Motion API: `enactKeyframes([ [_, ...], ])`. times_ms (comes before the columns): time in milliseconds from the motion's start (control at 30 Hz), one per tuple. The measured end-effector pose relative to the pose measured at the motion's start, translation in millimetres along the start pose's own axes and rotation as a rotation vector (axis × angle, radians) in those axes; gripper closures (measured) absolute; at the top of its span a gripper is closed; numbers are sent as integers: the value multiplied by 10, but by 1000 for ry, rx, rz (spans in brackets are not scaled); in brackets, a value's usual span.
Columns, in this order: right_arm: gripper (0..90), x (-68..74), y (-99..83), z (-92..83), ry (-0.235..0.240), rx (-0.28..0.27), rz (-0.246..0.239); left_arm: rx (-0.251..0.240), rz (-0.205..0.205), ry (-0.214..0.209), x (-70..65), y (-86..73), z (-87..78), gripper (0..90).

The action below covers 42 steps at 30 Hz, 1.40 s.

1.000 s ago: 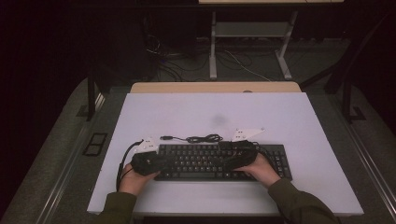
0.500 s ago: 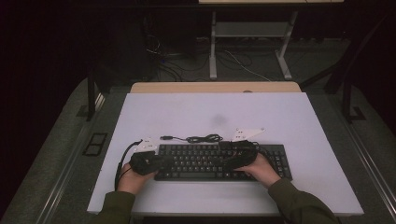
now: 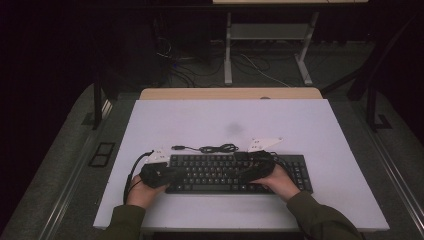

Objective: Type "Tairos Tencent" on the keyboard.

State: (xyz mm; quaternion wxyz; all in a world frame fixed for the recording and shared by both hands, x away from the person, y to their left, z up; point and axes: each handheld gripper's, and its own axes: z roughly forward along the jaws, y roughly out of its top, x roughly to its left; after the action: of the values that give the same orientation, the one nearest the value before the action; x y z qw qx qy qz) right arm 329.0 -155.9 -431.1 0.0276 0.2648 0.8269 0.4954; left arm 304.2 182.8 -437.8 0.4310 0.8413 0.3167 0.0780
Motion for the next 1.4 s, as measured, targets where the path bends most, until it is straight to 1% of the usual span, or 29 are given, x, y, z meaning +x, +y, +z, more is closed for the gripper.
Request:
enactKeyframes([
  [267,218,1,-2,5,-1,-1,0,3,1,-6,1,-7,14,888],
  [300,218,1,-2,5,-2,0,1,10,-1,-5,-3,-12,23,888],
  [367,218,1,-3,4,-3,0,3,6,-7,-10,-1,-15,27,888],
  [467,218,0,-1,2,-2,2,-1,7,0,-9,-7,-12,29,888],
  [600,218,1,-3,5,-3,0,2,6,-2,-10,-7,-10,26,888],
  [733,218,-1,0,2,-3,-3,1,1,2,-4,-5,-2,11,888],
  [767,218,-2,1,0,-4,-4,2,-1,-2,-1,-5,2,3,887],
  [800,218,-3,1,-1,-4,-5,2,2,4,6,-5,4,-2,887],
  [900,218,-7,1,-5,-4,-5,1,2,-2,5,2,-1,-8,886],
  [1033,218,-7,1,-6,-3,-5,2,-2,4,6,0,6,-12,883],
  [1233,218,-6,-3,-4,-3,-3,4,-6,2,2,-6,11,-13,855],
  [1400,218,-8,-2,-9,-3,-5,3,-18,-4,3,-16,21,-20,777],
])
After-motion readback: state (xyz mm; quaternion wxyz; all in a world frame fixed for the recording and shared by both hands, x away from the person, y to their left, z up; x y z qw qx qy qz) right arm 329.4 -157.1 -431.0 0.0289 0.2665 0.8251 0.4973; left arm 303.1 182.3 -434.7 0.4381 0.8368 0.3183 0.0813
